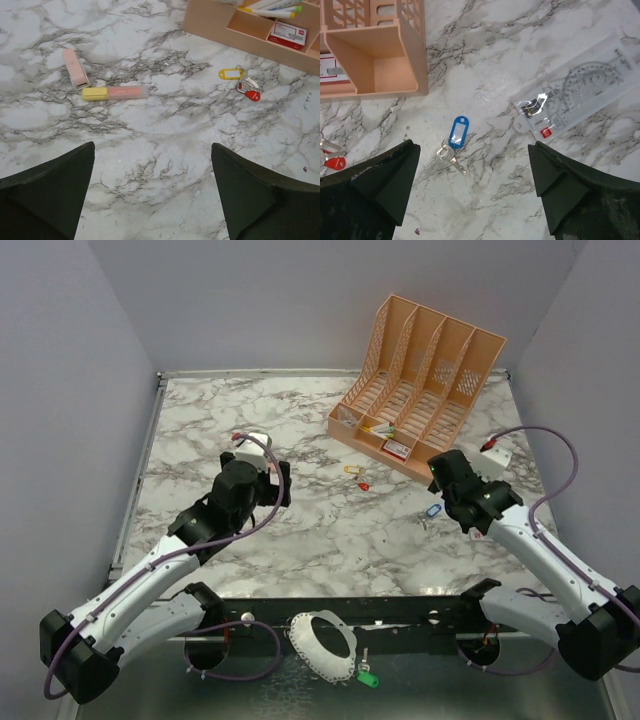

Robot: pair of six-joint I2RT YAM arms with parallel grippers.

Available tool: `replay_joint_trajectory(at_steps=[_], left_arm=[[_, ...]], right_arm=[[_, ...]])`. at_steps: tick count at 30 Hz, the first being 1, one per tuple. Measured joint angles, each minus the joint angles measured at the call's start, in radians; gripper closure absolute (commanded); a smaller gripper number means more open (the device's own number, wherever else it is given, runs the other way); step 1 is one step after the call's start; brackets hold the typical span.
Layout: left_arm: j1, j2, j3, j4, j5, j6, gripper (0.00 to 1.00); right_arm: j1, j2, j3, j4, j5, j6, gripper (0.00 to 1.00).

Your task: Remove the keys from the keyring

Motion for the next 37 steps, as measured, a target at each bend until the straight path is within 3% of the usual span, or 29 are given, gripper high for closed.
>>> replay_joint_trajectory(at_steps=[7,16,24,37], left_arm=[[0.006,-0.082,-0.009,0.001,-0.159,-0.009,0.01],[0.006,-0.249,-0.009,-0.005,-0.360,0.005,0.01],[0.006,-0.369,-0.021,0.039,-0.492,0.045,0.01],[0.006,-0.391,-0.099,0.083,-0.514,0.062,0.01]], right_arm=[[0.000,-0.135,0.054,-0.047,0.035,-0.099,0.00],[0.000,-0.520,0.061,0.133,0.045,-0.388,0.00],[0.000,-0.595,0.009,0.201,0.097,-0.513,0.00],[0.000,-0.656,-0.031,0.282,0.111,-0.602,0.00]])
